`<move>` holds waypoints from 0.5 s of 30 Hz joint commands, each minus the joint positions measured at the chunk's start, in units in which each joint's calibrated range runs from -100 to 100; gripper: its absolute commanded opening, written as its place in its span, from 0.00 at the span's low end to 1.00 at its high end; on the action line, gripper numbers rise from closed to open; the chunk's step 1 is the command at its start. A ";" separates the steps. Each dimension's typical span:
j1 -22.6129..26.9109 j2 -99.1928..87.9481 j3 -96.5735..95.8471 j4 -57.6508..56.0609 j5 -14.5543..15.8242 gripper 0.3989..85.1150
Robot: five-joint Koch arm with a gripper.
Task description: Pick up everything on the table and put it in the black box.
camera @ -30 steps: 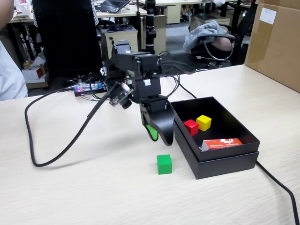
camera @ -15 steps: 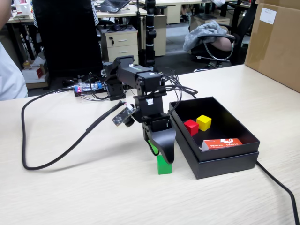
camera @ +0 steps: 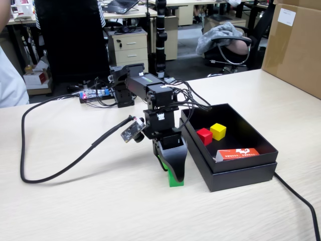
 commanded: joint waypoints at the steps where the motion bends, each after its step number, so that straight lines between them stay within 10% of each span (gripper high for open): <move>1: -0.15 -0.98 3.66 0.02 -0.93 0.32; 15: 0.10 -9.58 -0.97 -1.63 -1.61 0.01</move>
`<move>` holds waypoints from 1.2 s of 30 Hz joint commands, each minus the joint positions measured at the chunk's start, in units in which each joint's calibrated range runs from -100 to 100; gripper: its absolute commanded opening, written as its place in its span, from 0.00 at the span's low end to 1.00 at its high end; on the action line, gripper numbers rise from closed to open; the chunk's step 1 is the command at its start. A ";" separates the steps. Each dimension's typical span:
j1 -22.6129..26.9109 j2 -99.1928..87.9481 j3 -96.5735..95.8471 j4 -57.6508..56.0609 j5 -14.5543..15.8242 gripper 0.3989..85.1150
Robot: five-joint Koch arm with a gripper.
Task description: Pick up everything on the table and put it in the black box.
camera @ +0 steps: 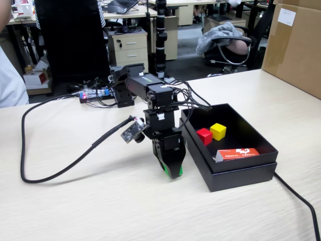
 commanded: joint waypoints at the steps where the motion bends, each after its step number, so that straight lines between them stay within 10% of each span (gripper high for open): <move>1: 0.05 -12.39 -2.41 -1.32 -0.44 0.01; 15: 7.91 -65.98 -28.34 -1.92 1.51 0.01; 36: 15.48 -25.47 -14.02 -3.22 5.23 0.01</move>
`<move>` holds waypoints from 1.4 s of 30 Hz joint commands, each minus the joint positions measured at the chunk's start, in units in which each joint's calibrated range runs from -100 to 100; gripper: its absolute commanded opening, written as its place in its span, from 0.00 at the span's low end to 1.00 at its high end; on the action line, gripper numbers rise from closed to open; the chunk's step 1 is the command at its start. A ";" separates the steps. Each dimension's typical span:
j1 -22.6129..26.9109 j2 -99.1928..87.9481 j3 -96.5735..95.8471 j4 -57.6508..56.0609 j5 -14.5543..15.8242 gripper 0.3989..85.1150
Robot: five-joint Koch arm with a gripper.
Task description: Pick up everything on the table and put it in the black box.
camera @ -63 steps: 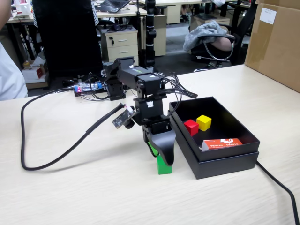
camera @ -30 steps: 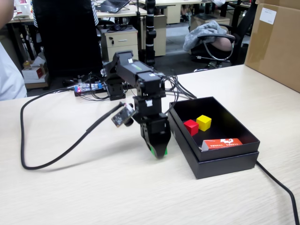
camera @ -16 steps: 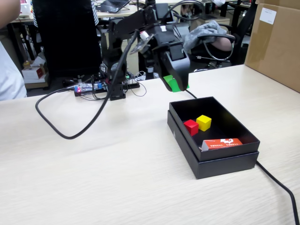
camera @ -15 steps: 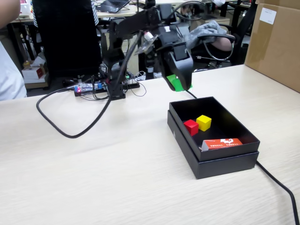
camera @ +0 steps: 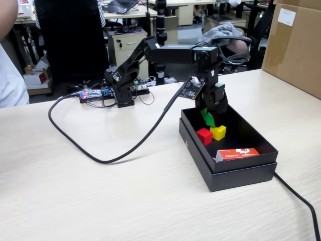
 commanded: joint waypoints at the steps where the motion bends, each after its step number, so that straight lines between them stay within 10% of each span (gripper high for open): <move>1: -0.44 -1.14 4.79 -0.82 0.15 0.01; 3: -0.68 -0.22 4.79 -1.59 0.15 0.32; 16: -0.54 -18.81 -1.29 -1.77 0.49 0.56; 26: -3.32 -61.84 -24.04 3.68 0.15 0.57; 42: -18.36 -107.73 -86.06 43.33 -4.84 0.56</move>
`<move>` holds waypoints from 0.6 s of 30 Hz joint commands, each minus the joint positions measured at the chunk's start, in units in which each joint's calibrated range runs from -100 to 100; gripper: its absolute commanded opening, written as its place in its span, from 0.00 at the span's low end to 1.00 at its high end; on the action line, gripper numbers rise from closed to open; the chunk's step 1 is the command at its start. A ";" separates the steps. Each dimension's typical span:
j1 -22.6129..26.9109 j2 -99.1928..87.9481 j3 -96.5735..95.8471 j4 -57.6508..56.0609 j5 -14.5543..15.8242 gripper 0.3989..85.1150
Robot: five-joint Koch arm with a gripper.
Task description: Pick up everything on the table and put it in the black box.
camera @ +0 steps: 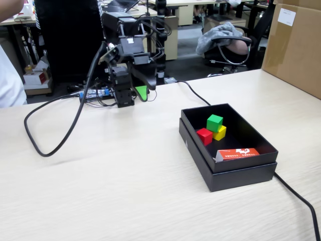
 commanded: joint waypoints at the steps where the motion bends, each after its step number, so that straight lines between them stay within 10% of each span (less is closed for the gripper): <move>1: -1.32 -5.35 -2.79 9.76 -0.39 0.56; 18: -2.25 -19.69 -40.15 35.25 -2.93 0.61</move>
